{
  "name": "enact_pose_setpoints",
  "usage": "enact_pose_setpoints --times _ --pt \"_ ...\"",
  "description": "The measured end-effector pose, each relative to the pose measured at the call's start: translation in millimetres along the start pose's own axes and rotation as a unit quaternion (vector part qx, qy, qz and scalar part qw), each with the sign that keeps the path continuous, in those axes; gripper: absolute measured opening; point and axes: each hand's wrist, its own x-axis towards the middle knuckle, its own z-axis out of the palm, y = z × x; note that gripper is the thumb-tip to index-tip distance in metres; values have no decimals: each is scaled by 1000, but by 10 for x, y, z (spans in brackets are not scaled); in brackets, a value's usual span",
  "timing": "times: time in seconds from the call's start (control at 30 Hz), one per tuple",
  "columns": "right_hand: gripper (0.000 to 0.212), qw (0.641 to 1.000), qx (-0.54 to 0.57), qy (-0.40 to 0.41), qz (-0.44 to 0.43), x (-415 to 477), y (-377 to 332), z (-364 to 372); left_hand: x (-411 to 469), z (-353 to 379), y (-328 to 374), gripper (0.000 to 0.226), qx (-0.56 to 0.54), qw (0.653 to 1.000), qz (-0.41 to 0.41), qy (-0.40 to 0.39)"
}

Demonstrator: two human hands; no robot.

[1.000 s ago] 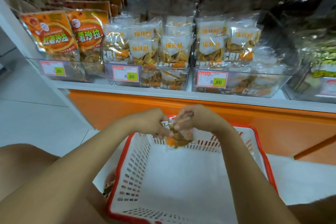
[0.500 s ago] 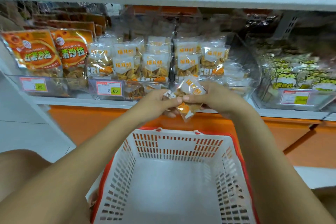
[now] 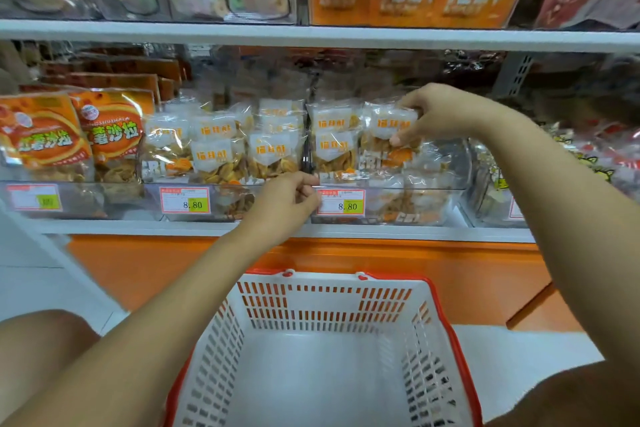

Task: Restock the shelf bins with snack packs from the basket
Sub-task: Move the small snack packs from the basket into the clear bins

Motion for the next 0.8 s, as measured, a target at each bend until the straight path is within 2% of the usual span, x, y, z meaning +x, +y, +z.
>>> enact_pose_setpoints --times 0.07,0.17,0.27,0.37,0.47,0.6,0.7,0.8 --pt "20 1000 -13 -28 -4 92 36 93 0 -7 -10 32 6 1000 6 4" --pt "37 997 -53 -48 3 185 35 169 6 -12 -13 32 20 1000 11 4" --pt "59 997 -76 -6 8 202 12 160 11 -9 -24 32 26 1000 16 7" --pt "66 993 -115 -6 6 184 -14 160 28 -3 -28 31 29 999 13 15" --pt "66 992 -124 -14 -6 153 -28 247 45 7 -37 31 34 999 12 23" --pt "49 998 -56 1 -1 122 52 318 40 9 -42 31 45 999 10 12" --pt "63 996 -85 7 -11 116 65 372 28 -20 28 29 92 994 56 33" --pt "50 997 -62 20 -34 106 81 414 58 -81 206 36 137 979 124 86"
